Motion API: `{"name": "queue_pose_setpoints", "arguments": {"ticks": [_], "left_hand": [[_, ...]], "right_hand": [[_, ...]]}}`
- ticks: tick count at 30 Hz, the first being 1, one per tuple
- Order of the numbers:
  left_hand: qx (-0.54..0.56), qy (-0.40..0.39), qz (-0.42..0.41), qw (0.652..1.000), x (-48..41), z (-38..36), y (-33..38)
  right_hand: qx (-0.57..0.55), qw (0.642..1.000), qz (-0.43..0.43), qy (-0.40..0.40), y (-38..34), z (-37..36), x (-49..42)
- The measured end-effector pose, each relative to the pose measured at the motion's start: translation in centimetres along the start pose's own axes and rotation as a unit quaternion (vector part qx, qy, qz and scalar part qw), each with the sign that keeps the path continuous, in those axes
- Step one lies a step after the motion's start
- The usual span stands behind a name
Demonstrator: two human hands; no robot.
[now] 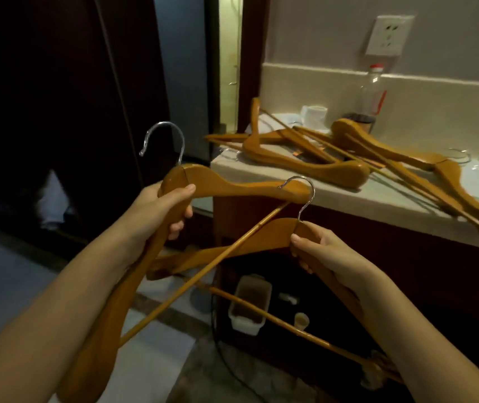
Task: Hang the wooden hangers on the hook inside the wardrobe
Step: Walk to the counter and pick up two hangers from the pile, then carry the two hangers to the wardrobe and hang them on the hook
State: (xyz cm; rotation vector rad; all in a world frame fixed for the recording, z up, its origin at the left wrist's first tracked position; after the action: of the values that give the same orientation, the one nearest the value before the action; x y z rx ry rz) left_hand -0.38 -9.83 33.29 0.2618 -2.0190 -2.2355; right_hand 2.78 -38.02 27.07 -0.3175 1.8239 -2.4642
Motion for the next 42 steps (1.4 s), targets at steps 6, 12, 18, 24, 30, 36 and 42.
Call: {"name": "queue_pose_setpoints", "arguments": {"ticks": [6, 12, 18, 24, 30, 36, 42], "left_hand": [[0.025, 0.023, 0.128, 0.991, 3.8, 2.2, -7.5], [0.042, 0.100, 0.236, 0.966, 7.3, 2.0, -14.8], [-0.107, 0.130, 0.282, 0.945, 8.9, -0.9, -21.9], [-0.115, 0.213, 0.373, 0.896, 15.5, -1.7, -29.7], [-0.096, 0.317, 0.461, 0.823, 25.0, -0.1, -37.9], [-0.040, 0.354, 0.498, 0.791, 30.4, 3.0, -38.6], [-0.046, 0.353, 0.537, 0.765, 31.1, 7.0, -38.5]], "right_hand": [[0.036, 0.991, -0.051, -0.118, 6.0, -4.5, -2.6], [0.105, 0.965, -0.112, -0.211, 12.2, -8.1, -4.7], [0.188, 0.939, -0.120, -0.262, 18.7, -10.0, -5.9], [0.286, 0.885, -0.141, -0.340, 23.6, -10.4, -6.0], [0.340, 0.863, -0.192, -0.321, 28.0, -11.3, -5.7], [0.384, 0.838, -0.200, -0.331, 29.2, -14.4, -5.7], [0.404, 0.835, -0.218, -0.303, 28.2, -18.6, -6.7]]}}
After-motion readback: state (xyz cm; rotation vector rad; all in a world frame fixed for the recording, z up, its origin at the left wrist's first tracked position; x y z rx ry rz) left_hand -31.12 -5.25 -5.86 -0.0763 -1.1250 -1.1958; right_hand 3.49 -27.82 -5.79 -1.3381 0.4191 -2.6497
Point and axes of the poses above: each hand's wrist, its own x-axis away from the middle knuckle, its own z-axis out of the back of the hand, y = z × x, the point moved 1 cm from there along -x, towards the middle knuckle, and after that the axes turned 11 degrees about y, right-handed, at the moved point
